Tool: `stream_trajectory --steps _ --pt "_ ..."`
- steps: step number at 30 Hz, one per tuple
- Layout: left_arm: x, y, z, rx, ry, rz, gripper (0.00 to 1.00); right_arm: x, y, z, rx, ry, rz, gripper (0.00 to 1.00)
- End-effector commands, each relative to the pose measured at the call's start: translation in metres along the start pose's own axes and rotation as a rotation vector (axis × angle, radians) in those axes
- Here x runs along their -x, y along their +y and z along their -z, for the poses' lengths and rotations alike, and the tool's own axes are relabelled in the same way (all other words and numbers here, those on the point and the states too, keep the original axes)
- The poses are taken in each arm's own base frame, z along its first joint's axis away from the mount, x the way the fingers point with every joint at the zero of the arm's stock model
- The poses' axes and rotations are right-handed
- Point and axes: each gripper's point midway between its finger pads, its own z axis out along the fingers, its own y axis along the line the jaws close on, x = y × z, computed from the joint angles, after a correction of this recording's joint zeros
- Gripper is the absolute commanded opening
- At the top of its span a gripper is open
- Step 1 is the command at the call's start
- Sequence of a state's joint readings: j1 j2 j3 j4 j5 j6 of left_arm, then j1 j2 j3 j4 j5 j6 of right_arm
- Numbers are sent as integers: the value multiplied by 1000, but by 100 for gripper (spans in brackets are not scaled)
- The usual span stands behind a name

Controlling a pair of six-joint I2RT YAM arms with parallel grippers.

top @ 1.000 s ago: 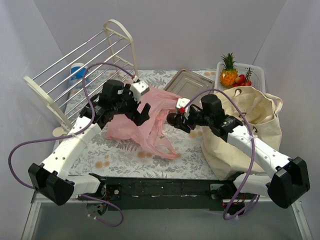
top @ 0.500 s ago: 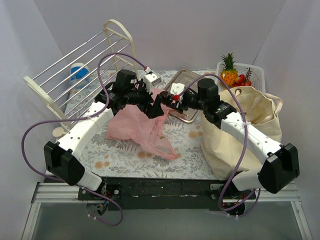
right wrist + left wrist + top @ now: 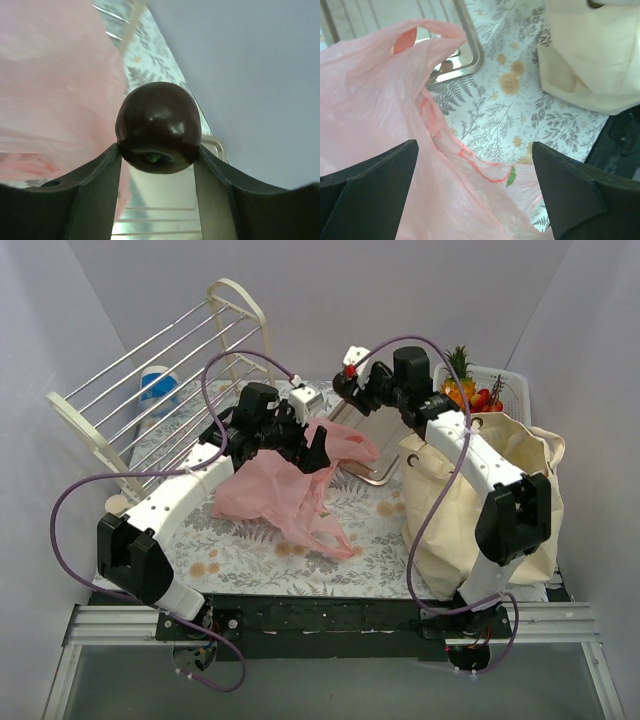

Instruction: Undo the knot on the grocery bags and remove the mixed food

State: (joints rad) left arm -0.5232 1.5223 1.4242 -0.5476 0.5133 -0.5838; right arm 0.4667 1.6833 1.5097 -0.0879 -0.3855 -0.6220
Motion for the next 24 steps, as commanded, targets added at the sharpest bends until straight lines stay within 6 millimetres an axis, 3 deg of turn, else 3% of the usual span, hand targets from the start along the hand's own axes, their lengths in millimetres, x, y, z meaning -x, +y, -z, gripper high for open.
stream_trajectory --steps 1,2,3,4,6,8,9,11,17,24 --pt "-13 8 20 106 -10 -27 98 -50 -61 -5 -118 190 -79 15" --pt "-18 10 22 121 -4 -34 98 -62 -70 -8 -133 234 -86 13" --pt "-21 9 25 127 -2 -39 98 -101 -72 -18 -130 321 -121 13" --pt "-29 8 28 133 6 -42 98 -105 -87 -15 -162 361 -131 12" --pt "-36 8 32 147 13 -55 98 -155 -95 -21 -168 452 -205 11" --pt "-44 8 35 151 24 -67 98 -172 -114 -15 -200 490 -280 9" --pt "-47 8 36 153 33 -69 98 -199 -109 -22 -185 535 -316 8" --pt "-51 6 37 153 38 -73 98 -222 -108 -18 -180 585 -313 8" --pt "-66 8 37 155 65 -78 98 -251 -88 -11 -130 644 -361 5" --pt "-75 7 30 134 89 -52 98 -304 -77 -4 -109 805 -382 3"
